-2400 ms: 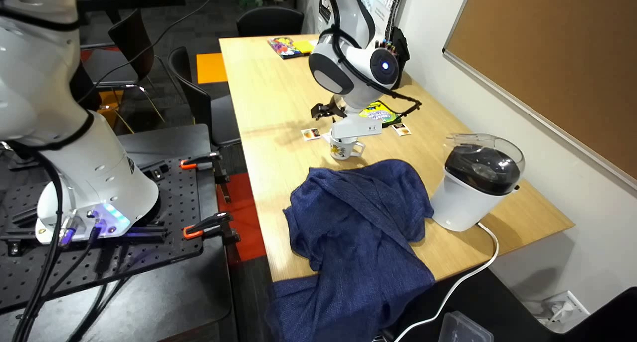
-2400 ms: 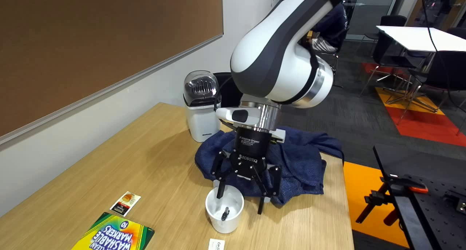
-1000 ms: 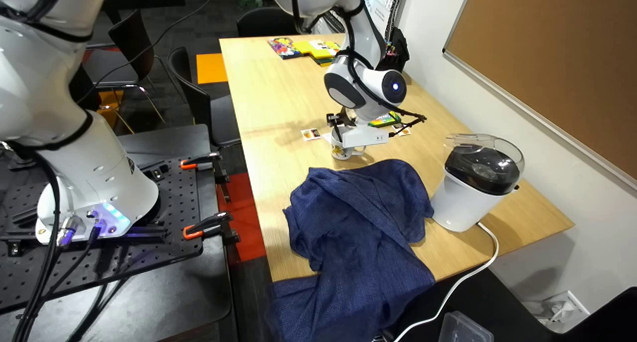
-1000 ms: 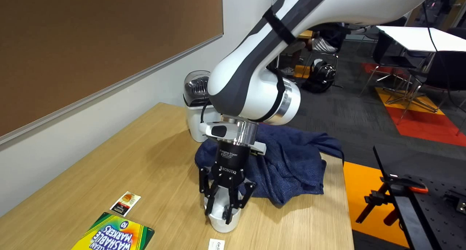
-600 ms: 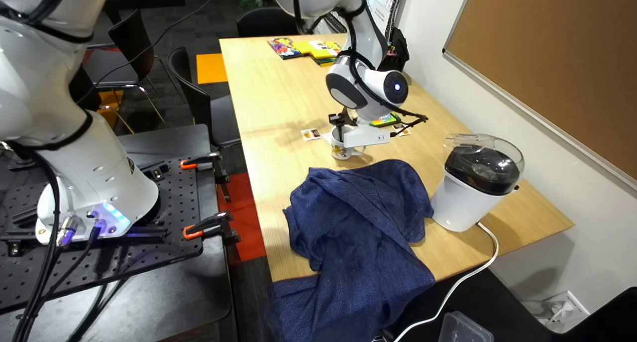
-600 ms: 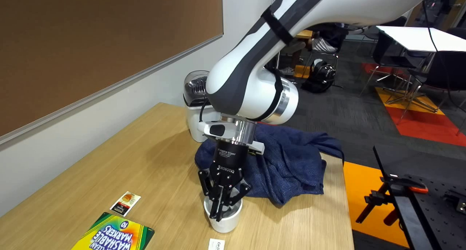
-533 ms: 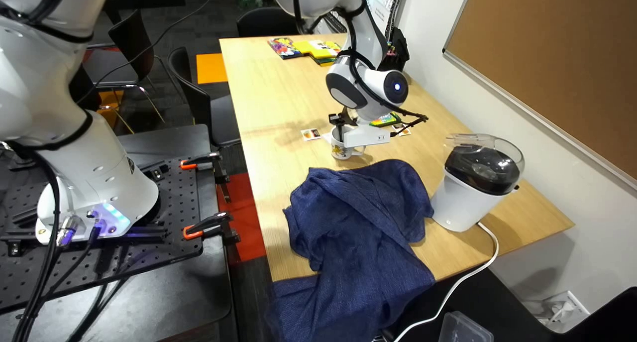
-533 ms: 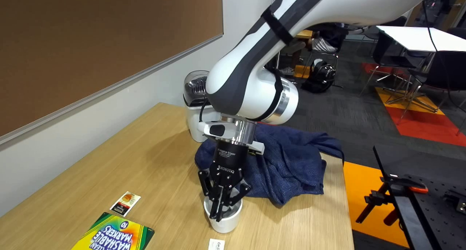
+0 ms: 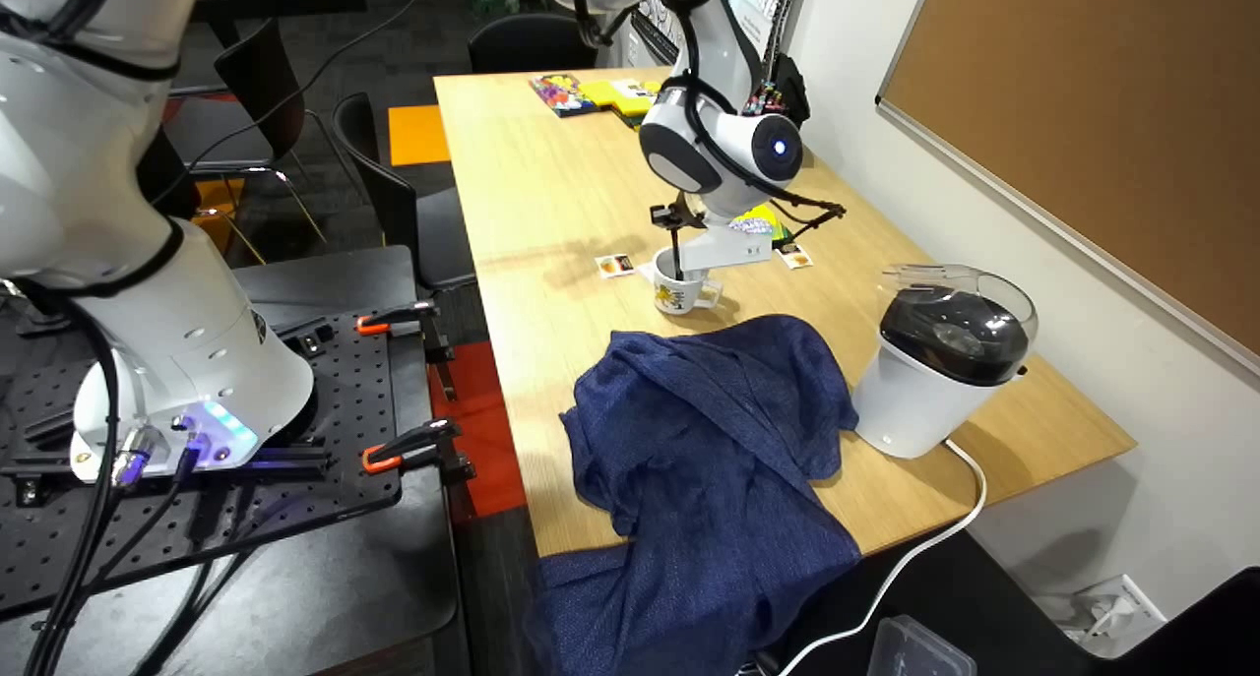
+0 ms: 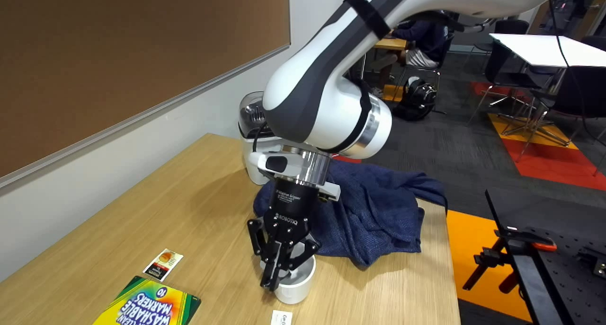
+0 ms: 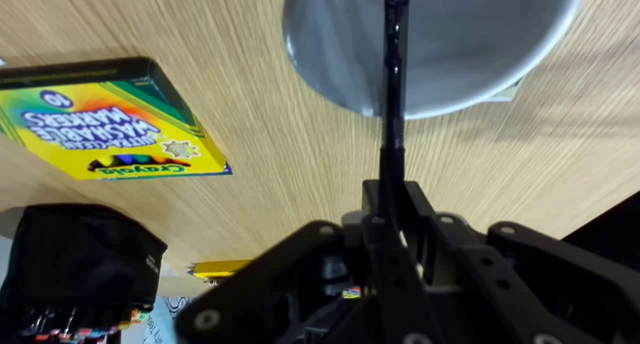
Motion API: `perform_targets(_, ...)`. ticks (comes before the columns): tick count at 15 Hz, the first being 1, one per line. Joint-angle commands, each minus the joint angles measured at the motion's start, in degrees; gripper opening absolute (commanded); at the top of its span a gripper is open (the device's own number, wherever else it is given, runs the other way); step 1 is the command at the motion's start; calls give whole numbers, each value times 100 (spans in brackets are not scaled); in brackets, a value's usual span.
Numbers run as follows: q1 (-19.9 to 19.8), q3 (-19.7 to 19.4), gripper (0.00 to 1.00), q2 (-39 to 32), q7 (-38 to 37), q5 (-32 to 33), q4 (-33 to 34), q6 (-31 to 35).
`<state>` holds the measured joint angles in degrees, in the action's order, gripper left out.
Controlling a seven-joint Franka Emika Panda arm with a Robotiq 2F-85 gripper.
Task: Take the pen out of the mug and put it on the table
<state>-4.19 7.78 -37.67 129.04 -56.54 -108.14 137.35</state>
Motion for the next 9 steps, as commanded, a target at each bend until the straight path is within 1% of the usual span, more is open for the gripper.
perform_targets(1, 44, 204, 3, 665, 145, -453, -567, 449)
perform_targets(4, 194, 280, 3, 1159, 116, -835, -963, 886)
perform_targets(9, 581, 316, 3, 1964, -50, -1511, -1615, 1799)
